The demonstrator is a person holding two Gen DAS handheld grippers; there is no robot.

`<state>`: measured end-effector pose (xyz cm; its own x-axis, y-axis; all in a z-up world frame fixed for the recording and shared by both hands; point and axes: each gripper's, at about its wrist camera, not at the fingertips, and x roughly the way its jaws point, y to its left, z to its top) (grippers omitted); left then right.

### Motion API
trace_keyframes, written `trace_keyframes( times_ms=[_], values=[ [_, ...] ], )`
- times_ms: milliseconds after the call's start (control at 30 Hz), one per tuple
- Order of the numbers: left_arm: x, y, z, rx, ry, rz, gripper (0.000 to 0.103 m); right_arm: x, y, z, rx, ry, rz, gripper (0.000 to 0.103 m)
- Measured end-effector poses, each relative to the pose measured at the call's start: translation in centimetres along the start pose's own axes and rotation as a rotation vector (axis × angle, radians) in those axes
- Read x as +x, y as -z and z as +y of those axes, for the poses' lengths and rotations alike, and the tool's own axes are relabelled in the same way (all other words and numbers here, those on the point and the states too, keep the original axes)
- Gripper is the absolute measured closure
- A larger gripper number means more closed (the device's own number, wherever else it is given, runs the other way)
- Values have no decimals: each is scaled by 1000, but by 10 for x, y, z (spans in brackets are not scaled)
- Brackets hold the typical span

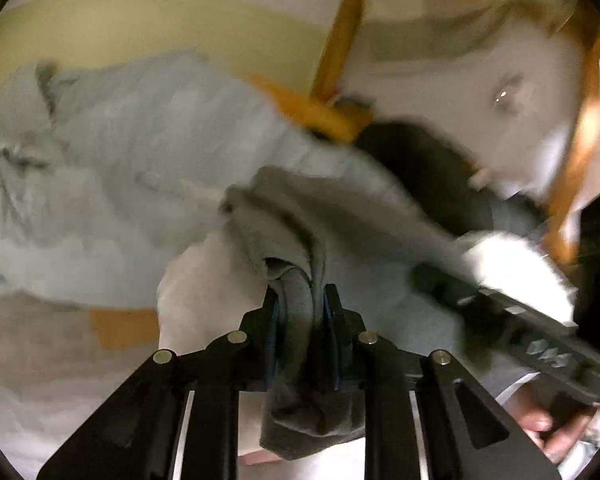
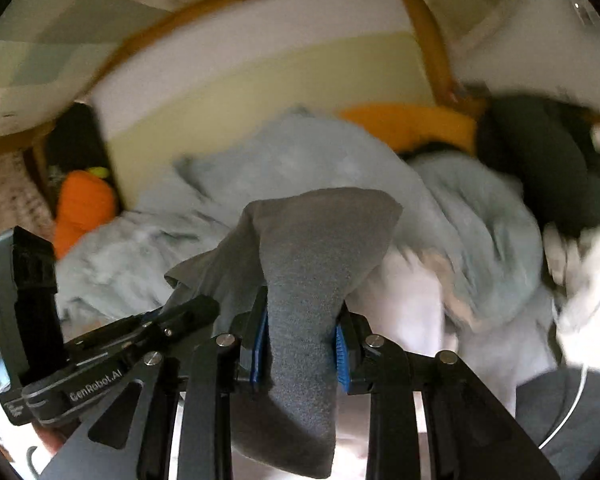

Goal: Fold small clothes
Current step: 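Place the folded T-shirt on top of the clothes stack and open both grippers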

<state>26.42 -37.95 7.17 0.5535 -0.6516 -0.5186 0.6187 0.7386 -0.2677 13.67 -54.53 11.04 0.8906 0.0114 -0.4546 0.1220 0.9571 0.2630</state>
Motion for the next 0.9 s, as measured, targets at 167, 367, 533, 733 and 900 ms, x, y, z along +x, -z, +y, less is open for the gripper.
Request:
trace_keyframes(
  times_ms=[167,367,533,733,900],
  values=[
    [9,9,8,32,9,-19,43,18,23,-38,125,-7,9,68],
    [-1,0,12,20,-35,-24,26,9,22,-38,88,52,2,38],
    [-42,9,1,116,-143,-117,23,-10,20,-24,67,132,-39,33],
    [-124,7,-11,175,-211,-326,1,-62,10,-2,9,184,-174,16],
    [-192,13,-25,263,-256,-449,1,-116,3,29,-42,257,-330,1]
  ],
)
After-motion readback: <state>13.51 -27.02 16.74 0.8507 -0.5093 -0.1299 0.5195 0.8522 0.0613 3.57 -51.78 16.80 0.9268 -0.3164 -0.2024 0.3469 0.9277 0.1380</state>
